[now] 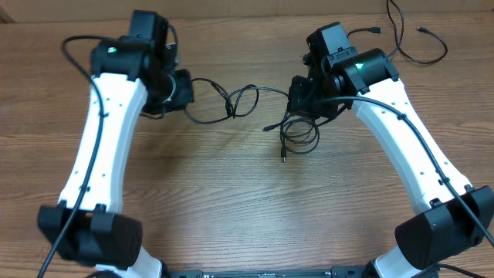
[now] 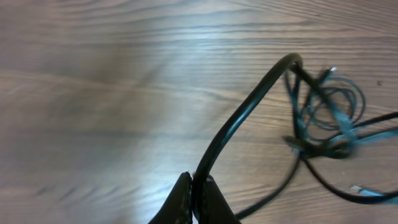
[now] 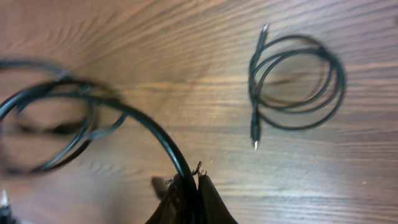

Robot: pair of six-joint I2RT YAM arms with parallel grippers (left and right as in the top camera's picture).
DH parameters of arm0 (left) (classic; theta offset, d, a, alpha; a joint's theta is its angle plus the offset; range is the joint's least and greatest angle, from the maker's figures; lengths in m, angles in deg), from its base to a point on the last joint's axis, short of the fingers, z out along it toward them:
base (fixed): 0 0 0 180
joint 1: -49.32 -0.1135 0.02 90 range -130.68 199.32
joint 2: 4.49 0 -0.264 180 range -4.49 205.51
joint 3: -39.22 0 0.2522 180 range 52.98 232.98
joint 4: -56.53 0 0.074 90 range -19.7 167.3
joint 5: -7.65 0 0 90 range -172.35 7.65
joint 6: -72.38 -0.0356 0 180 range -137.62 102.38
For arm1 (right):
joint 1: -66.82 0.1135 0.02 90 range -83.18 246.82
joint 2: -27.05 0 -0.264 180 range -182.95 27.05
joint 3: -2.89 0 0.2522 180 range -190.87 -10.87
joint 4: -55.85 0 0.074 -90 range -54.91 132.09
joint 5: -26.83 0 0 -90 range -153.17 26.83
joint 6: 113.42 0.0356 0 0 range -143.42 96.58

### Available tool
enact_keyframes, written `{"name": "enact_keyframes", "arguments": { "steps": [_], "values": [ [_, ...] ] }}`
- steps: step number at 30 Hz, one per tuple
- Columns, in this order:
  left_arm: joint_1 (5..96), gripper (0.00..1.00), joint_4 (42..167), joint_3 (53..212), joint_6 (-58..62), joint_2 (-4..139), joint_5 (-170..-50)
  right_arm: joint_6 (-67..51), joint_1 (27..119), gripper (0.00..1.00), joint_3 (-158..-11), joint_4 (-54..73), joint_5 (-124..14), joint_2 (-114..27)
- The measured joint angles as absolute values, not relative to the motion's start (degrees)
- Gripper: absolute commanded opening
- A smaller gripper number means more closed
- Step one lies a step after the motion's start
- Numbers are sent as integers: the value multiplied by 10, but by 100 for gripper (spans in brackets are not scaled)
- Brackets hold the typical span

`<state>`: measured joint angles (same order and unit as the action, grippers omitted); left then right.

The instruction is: Untangle cables

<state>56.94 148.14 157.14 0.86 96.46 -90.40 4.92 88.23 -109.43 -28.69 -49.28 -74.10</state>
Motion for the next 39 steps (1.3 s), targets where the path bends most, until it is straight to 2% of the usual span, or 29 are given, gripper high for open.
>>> {"name": "enact_keyframes", "arguments": {
  "steps": [3,10,15,19,26,30,39],
  "values": [
    [565,4,1518,1571,30,946,-867,76,882,19,-1094,-281,-540,-741],
    [565,4,1563,1571,74,943,-792,115,882,36,-1094,-275,-582,-747],
    [565,4,1560,1571,76,943,-800,105,882,55,-1094,-255,-516,-761],
    [564,4,1542,1571,36,943,-862,74,882,63,-1094,-238,-430,-762],
    [569,4,1504,1571,-75,943,-1069,48,895,68,-1094,-231,-361,-762],
    [581,5,1495,1571,-98,943,-1139,46,911,68,-1094,-231,-356,-762],
    [606,4,1484,1571,-108,943,-1212,39,920,38,-1094,-239,-371,-763]
  ]
}}
